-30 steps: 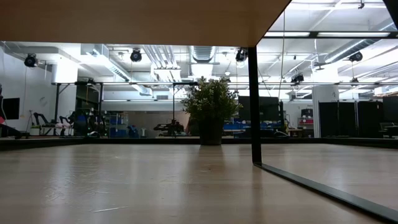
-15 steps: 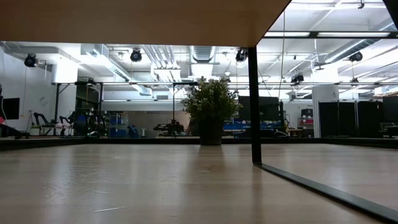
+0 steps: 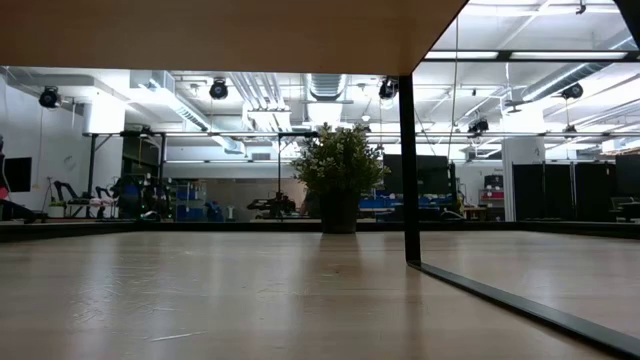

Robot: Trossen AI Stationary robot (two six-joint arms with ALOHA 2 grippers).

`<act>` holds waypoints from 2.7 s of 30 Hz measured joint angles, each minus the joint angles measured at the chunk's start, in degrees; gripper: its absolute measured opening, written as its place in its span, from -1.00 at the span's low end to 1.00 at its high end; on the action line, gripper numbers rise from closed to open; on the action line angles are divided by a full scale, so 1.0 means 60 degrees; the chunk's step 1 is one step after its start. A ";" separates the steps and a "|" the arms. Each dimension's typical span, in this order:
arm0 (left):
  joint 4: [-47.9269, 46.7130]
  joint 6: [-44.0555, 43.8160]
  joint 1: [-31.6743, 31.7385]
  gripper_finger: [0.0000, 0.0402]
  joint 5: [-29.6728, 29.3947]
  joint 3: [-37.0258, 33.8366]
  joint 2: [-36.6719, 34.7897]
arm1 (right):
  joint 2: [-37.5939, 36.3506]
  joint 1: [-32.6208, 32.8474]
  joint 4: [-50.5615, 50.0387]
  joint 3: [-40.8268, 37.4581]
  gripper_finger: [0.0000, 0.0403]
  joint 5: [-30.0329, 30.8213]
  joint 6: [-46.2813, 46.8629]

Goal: Pick and place slides into the shelf
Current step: Put the gray slipper on the shelf

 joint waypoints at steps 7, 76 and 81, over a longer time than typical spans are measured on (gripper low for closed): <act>0.0712 -0.0522 -0.0447 -1.00 -0.0129 -0.0215 0.0131 | 0.0000 -0.0212 0.0001 0.0000 -0.56 0.0001 -0.0094; 0.5326 -0.2584 -0.1522 -1.00 -0.1782 -0.0523 0.1912 | 0.0000 -0.0443 -0.0369 -0.0003 -0.56 -0.0171 -0.0690; 0.5301 -0.3141 -0.1637 -1.00 -0.1800 -0.0459 0.1445 | 0.0000 -0.0443 -0.0512 -0.0006 -0.60 -0.0142 -0.0689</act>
